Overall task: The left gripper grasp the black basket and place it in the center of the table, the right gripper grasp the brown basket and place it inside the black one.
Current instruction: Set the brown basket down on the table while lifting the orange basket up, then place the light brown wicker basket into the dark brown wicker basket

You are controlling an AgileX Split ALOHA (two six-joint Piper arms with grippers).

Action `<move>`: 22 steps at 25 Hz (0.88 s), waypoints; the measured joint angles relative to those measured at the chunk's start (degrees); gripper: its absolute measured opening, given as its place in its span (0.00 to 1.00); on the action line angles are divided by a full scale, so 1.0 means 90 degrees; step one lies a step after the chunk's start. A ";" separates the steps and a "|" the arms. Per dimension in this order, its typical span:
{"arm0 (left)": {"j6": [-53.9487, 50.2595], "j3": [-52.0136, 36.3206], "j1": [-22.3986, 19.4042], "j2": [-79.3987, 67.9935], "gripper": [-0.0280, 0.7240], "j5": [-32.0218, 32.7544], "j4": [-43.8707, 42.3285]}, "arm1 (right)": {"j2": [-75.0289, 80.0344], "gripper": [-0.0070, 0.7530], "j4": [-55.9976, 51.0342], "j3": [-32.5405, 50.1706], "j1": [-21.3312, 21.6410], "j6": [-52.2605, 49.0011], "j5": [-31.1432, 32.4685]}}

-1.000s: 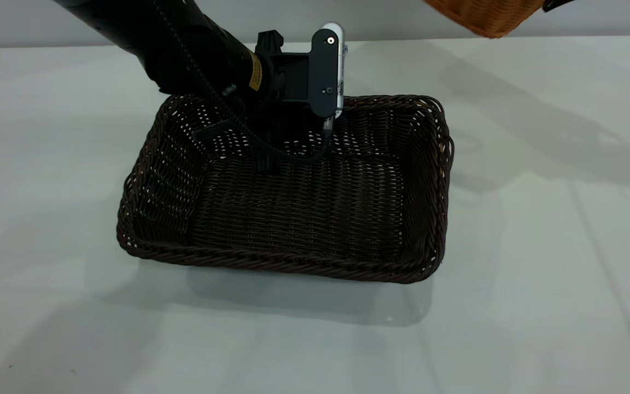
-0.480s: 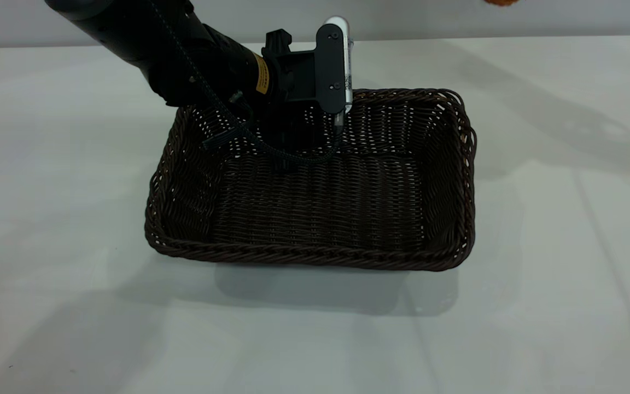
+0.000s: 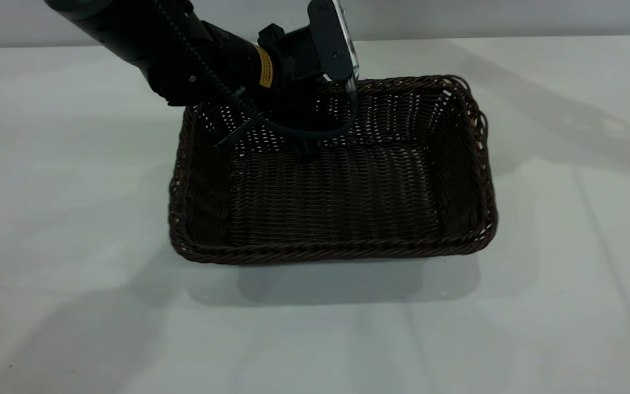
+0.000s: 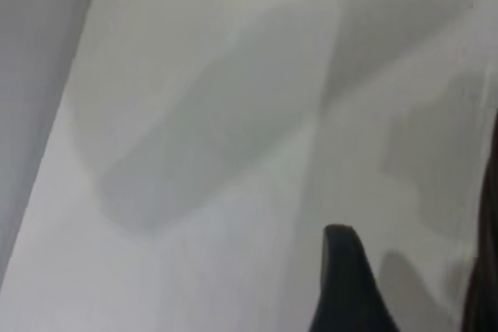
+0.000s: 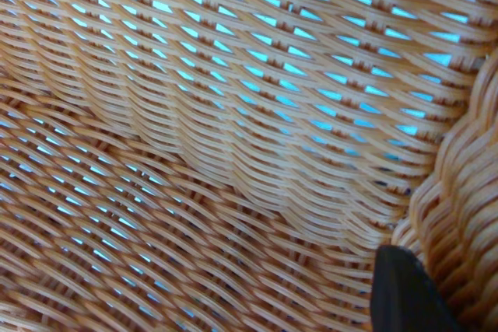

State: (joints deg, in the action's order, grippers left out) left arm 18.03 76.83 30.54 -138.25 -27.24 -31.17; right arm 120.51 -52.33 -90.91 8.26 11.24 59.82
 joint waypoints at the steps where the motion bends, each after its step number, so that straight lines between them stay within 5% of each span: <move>1: -0.0055 0.0000 0.0000 0.0008 0.58 -0.0061 0.0000 | 0.0000 0.17 0.0000 0.0000 0.0000 0.0000 0.0000; 16: -0.0340 -0.0028 0.0006 0.0668 0.58 -0.0224 -0.0127 | 0.0000 0.18 0.0047 0.0000 0.0045 0.0064 0.0016; 22: -0.0783 -0.0028 -0.0033 0.1518 0.58 0.0530 -0.0127 | 0.0000 0.18 0.0155 -0.0068 0.0643 -0.0043 -0.0011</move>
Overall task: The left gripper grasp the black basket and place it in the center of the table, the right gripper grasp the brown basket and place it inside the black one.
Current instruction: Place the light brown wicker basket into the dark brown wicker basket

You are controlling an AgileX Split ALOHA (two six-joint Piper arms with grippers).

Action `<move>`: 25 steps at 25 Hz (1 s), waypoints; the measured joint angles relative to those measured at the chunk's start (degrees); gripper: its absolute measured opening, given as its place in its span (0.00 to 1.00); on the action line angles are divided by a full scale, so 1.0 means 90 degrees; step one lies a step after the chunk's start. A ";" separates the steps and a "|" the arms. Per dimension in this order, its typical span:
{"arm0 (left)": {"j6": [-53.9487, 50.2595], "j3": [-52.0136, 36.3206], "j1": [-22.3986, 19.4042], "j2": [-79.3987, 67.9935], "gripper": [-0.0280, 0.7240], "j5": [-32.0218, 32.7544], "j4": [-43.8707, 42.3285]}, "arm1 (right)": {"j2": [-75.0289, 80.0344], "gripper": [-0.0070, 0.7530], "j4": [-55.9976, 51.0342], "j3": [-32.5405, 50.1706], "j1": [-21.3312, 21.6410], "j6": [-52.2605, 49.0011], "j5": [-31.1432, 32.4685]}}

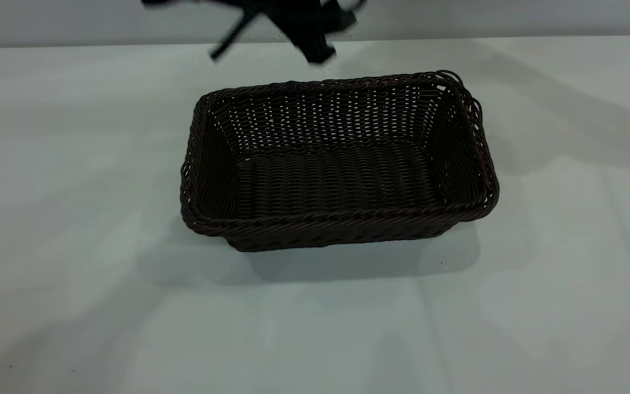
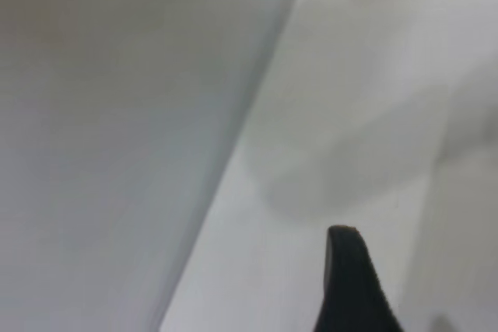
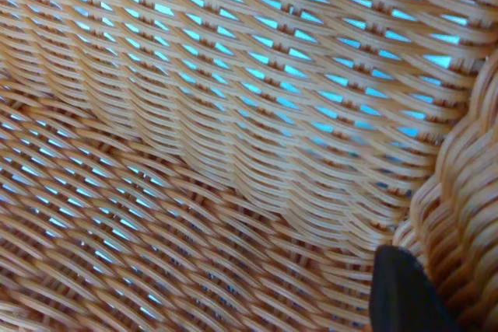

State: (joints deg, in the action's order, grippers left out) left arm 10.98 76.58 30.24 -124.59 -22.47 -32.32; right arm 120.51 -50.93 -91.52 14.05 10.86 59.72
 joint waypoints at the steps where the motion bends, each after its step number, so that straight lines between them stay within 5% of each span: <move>1: -0.0027 0.0000 -0.0020 0.0156 0.58 0.0244 0.0000 | 0.0000 0.18 0.0000 -0.0016 0.0134 -0.0051 0.0001; 5: -0.0088 -0.0017 -0.0209 0.0869 0.58 0.1013 0.0019 | 0.0000 0.18 0.0147 -0.0024 0.0360 0.0005 0.0195; 9: -0.0244 -0.0019 -0.0550 0.1825 0.58 0.1377 0.0150 | 0.0066 0.18 0.0356 -0.0028 0.0039 0.0411 0.0829; 19: -0.0683 -0.0024 -0.0940 0.3830 0.58 0.2273 0.0511 | 0.0166 0.19 0.1408 -0.0028 -0.1854 0.1567 0.0941; 25: -0.0703 -0.0024 -0.0940 0.4311 0.58 0.2670 0.0529 | 0.0315 0.19 0.2024 -0.0045 -0.2525 0.1738 0.0988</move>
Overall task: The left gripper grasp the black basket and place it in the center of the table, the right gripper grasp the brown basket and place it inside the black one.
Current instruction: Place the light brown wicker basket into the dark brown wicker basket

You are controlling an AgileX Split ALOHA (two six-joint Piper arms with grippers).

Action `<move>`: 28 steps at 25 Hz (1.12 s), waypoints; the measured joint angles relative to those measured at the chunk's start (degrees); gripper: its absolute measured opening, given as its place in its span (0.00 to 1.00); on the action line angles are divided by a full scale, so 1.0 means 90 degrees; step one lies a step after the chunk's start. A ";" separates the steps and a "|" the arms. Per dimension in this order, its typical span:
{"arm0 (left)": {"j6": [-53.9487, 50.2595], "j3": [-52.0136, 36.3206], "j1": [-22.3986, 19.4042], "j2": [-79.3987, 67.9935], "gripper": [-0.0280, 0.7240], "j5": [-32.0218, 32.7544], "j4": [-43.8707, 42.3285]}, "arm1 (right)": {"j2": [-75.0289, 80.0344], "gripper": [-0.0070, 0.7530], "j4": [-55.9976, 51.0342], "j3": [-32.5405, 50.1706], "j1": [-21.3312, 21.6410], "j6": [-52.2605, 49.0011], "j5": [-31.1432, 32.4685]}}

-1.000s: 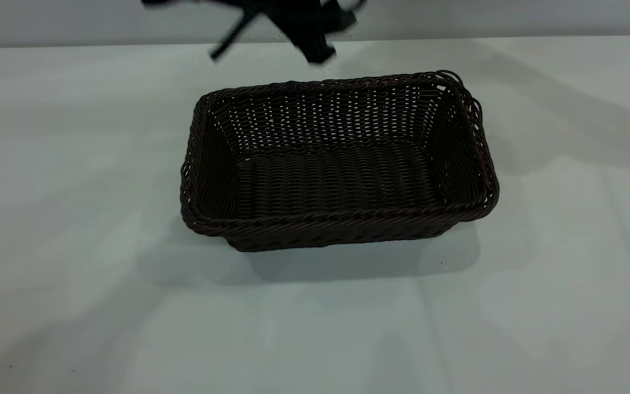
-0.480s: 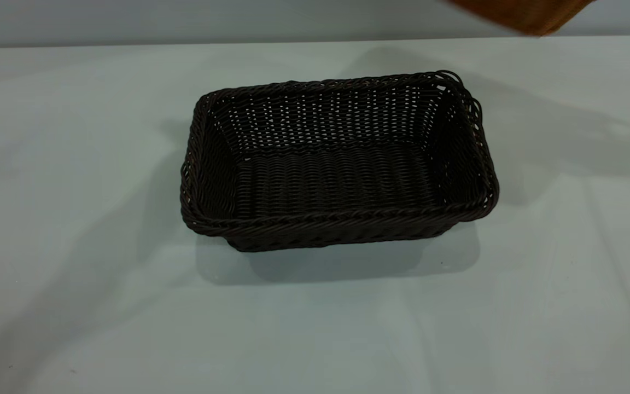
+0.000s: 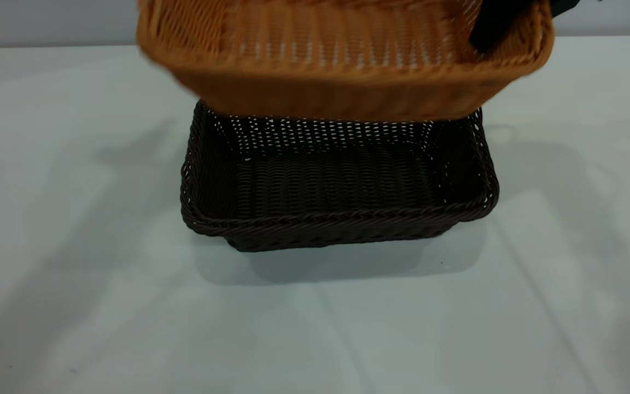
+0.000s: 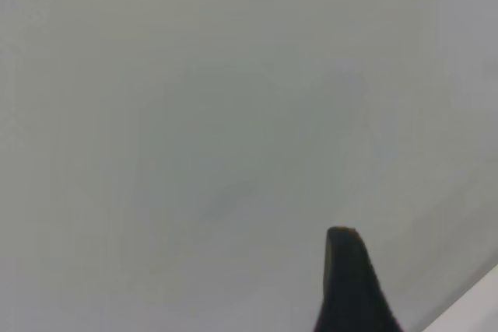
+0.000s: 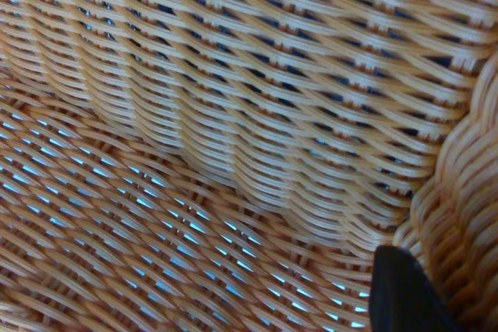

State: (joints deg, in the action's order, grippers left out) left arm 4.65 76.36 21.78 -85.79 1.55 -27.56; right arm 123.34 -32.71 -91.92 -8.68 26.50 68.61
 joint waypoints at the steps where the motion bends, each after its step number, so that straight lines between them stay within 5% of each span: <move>1: 0.0000 0.0000 0.0000 0.0025 0.58 0.0056 0.0000 | 0.0080 0.19 0.0046 -0.0008 -0.0079 0.0015 0.0000; 17: 0.0000 -0.0020 0.0000 0.0037 0.58 0.0739 0.0020 | 0.1168 0.23 0.0200 -0.0035 -0.0364 -0.0672 -0.0144; 28: 0.0000 -0.0020 0.0000 0.0037 0.58 0.0791 0.0026 | 0.1186 0.59 0.0051 -0.0035 -0.0373 -0.0762 -0.0147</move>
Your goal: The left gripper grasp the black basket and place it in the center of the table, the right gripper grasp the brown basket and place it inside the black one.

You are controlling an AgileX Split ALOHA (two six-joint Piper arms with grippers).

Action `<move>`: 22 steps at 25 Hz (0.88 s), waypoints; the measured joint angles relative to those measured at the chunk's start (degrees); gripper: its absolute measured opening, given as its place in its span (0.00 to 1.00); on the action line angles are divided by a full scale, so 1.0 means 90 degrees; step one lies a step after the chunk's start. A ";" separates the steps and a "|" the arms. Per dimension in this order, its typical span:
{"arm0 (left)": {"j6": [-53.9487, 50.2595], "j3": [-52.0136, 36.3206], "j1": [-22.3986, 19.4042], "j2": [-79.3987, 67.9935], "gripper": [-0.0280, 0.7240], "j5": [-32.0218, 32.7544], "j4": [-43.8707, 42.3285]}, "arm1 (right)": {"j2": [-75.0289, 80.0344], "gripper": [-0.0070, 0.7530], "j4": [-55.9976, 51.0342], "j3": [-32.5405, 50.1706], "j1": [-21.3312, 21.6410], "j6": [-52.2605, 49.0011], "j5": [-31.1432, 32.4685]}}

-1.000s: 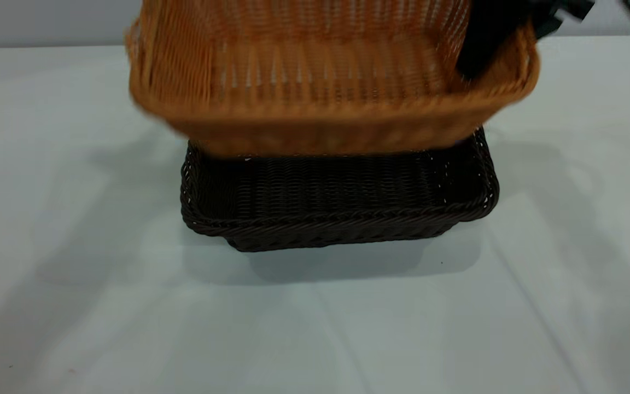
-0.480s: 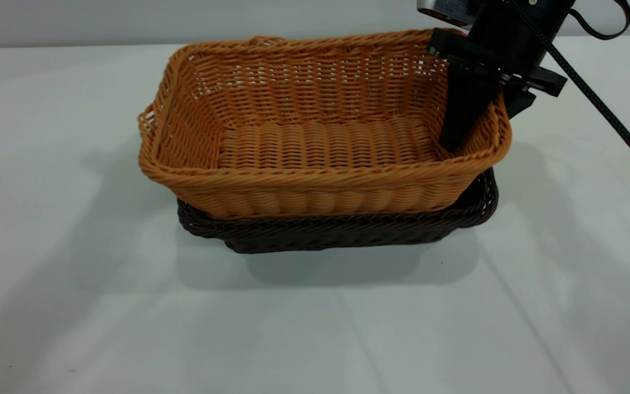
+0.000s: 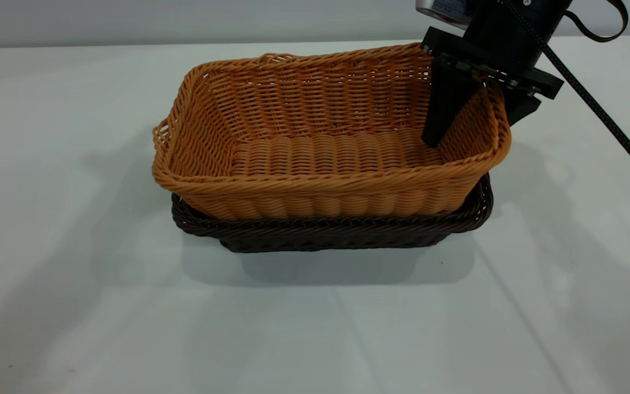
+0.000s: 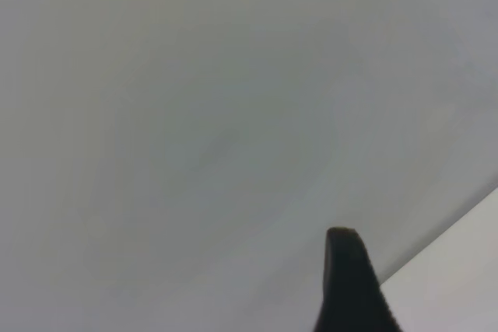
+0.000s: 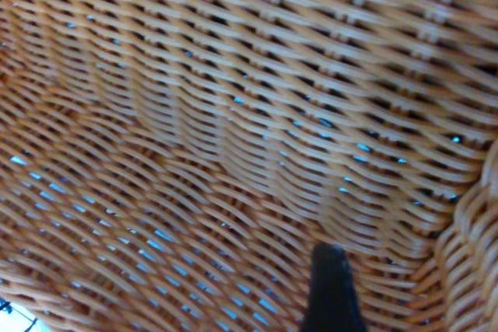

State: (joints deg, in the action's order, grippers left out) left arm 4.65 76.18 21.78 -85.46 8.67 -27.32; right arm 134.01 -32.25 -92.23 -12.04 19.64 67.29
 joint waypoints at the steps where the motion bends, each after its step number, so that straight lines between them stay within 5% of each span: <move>1: 0.0000 0.0000 0.0000 0.0000 0.58 0.0002 0.0000 | -0.0007 0.62 -0.0016 0.0000 0.0001 0.0006 0.0012; 12: -0.0191 0.0000 0.0000 0.0042 0.58 0.0279 0.0033 | -0.0747 0.68 0.0708 0.0000 -0.0007 -0.0331 0.0102; 22: -0.0402 0.0000 0.0000 0.1368 0.58 0.3154 0.0113 | -0.3546 0.68 0.1334 0.0000 -0.0007 -0.0903 0.0268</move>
State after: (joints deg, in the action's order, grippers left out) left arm 1.03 76.18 21.78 -73.14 37.05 -26.31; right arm 102.09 -20.25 -92.23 -12.10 11.51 69.70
